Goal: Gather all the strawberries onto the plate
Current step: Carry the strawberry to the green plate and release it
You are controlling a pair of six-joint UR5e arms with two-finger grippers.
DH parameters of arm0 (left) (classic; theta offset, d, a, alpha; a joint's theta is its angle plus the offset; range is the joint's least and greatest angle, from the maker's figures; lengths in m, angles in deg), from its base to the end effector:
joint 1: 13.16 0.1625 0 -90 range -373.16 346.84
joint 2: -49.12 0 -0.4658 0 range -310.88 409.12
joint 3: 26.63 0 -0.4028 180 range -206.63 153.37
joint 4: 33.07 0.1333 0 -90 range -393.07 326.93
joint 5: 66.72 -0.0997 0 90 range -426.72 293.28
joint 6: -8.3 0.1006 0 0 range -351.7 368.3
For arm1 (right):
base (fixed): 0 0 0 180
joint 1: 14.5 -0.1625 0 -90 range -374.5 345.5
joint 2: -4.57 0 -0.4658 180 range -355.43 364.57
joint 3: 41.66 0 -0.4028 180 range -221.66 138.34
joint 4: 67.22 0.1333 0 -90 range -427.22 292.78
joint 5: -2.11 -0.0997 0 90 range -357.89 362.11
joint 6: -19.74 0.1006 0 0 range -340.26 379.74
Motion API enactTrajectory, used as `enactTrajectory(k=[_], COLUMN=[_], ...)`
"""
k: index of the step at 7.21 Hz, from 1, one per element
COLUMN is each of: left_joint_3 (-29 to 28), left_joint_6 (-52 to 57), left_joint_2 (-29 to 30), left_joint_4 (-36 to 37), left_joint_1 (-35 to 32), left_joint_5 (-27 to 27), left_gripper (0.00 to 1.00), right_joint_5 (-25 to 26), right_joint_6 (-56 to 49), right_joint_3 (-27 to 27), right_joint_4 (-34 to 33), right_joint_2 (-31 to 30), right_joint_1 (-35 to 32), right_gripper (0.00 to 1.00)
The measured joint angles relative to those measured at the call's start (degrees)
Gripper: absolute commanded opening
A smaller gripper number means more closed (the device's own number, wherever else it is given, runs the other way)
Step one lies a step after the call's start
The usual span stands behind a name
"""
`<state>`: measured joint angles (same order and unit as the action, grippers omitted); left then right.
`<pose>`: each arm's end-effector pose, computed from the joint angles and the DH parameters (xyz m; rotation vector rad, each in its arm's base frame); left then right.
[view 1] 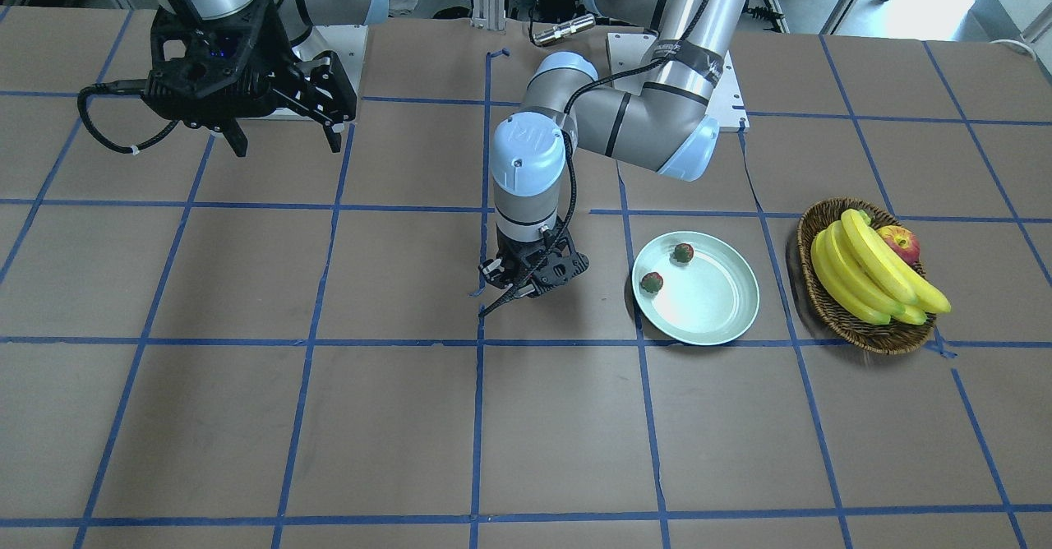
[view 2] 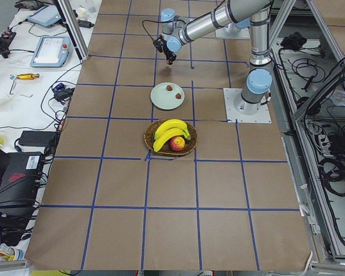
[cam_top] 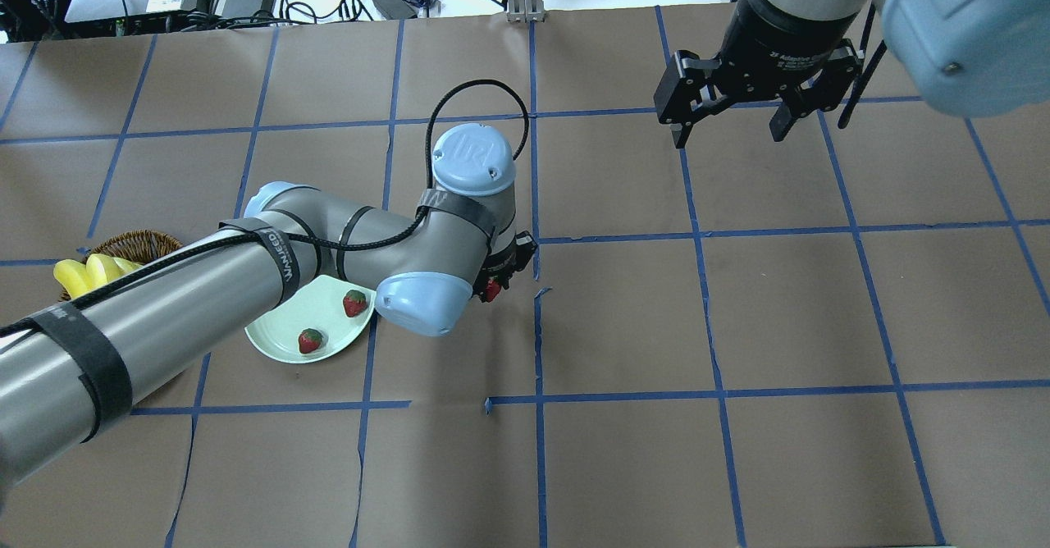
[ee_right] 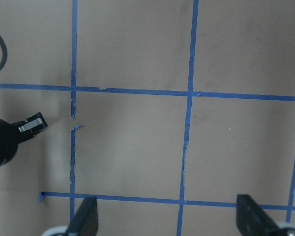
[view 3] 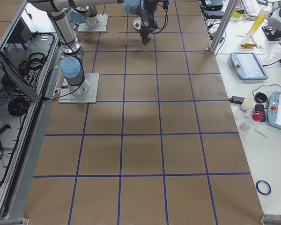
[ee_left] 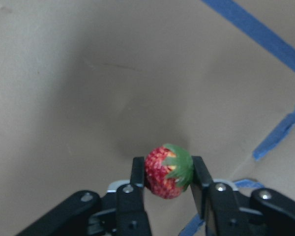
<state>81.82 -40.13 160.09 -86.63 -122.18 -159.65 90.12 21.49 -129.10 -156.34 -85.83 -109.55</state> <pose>-0.3076 -0.4992 0.2362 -0.7773 2.9701 0.0228 0.1805 -0.4883 0.5522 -0.0904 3.1030 -0.0531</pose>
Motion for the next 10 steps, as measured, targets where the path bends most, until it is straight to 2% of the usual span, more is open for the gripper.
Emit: enactTrajectory(k=[3,4,5,7,8,9,10], left_joint_3=[0.5,1.5,3.1,5.1,3.7,0.2,-5.1], left_joint_6=[22.2,29.7,34.6,35.7,35.6,35.8,36.4], left_joint_2=[-5.0,-5.8,-6.2,-7.9,-9.5,-11.7,-13.6], left_joint_4=[-9.9,-10.7,-10.9,-10.6,-10.9,-13.6,-19.4], left_joint_1=[15.0,20.3,24.5,26.6,25.8,23.6,19.9], left_joint_5=[-2.3,-2.4,-2.3,-2.2,-2.0,-1.8,-1.7], left_gripper=[0.0,0.71,1.0,1.0,1.0,1.0,1.0], right_joint_5=[0.1,0.1,0.1,0.1,0.1,0.0,0.0], right_joint_6=[-0.4,-0.4,-0.4,-0.4,-0.4,-0.3,-0.2], right_joint_3=[0.1,0.1,0.1,0.2,0.2,0.2,0.2], right_joint_4=[-0.1,-0.1,-0.1,-0.1,-0.1,-0.1,-0.1], right_joint_2=[0.0,0.0,0.0,0.0,0.0,0.0,0.0], right_joint_1=[0.0,0.0,0.0,0.0,0.0,0.0,0.0], right_gripper=[1.0,1.0,1.0,1.0,1.0,1.0,1.0])
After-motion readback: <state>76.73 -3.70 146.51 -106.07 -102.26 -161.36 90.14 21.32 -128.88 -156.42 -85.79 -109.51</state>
